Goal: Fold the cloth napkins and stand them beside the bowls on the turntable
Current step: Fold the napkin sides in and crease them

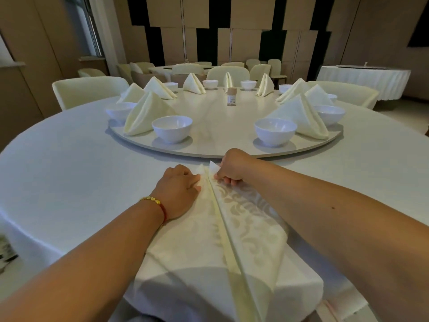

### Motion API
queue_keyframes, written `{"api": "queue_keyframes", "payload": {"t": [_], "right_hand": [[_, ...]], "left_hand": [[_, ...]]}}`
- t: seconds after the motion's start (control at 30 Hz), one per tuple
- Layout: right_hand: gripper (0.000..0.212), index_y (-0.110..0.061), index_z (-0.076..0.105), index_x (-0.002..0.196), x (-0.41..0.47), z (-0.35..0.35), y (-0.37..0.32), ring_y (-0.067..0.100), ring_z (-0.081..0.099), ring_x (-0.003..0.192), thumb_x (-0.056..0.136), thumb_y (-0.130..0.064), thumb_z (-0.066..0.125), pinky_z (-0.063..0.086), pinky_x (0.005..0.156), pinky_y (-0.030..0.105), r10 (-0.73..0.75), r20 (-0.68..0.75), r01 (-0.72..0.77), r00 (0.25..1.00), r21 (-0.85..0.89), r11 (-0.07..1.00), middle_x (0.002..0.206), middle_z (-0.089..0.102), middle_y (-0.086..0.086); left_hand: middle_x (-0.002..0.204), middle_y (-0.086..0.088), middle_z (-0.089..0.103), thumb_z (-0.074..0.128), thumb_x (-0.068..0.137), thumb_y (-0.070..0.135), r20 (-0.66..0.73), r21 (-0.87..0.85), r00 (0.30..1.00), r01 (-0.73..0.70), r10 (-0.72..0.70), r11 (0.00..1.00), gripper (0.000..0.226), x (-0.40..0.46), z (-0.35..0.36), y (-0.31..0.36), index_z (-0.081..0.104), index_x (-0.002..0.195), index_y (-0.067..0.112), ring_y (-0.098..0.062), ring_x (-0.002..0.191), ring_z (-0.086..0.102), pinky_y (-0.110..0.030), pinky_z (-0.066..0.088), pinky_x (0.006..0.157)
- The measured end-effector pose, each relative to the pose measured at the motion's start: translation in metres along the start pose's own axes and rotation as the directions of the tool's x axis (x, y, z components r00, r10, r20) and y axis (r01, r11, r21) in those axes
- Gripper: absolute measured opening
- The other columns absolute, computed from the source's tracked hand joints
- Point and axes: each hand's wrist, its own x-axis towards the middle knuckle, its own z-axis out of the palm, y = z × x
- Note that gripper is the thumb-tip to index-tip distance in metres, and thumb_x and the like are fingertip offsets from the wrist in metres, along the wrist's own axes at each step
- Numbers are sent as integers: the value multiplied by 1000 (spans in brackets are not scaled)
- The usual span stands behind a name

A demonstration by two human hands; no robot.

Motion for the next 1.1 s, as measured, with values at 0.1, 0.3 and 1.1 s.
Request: {"api": "queue_keyframes", "payload": {"t": [0.1,0.3,1.1], "right_hand": [[33,-11,57,64,2,1,-1,19,46,50,90,-28,65,43,58,27,15,22,-16,1000,32,999,58,55,4],[27,-12,58,71,5,1,-1,16,47,51,90,-29,66,43,64,28,-10,27,9,1000,29,1000,62,58,3],[36,-17,69,106,-71,18,25,10,56,105,91,-42,49,46,92,38,-826,-22,816,563,-141,560,110,67,-3]], "left_hand": [[133,-1,40,43,99,36,12,18,1000,4,-4,1000,43,-1,0,2,49,139,22,-20,125,31,-27,25,106],[112,-1,42,41,100,35,134,-19,991,-3,5,1000,34,3,-17,4,59,127,24,-22,112,41,-28,32,99],[63,-4,40,47,93,6,396,-90,911,-85,114,992,51,29,-50,10,57,49,29,-16,58,31,-24,32,59]]}}
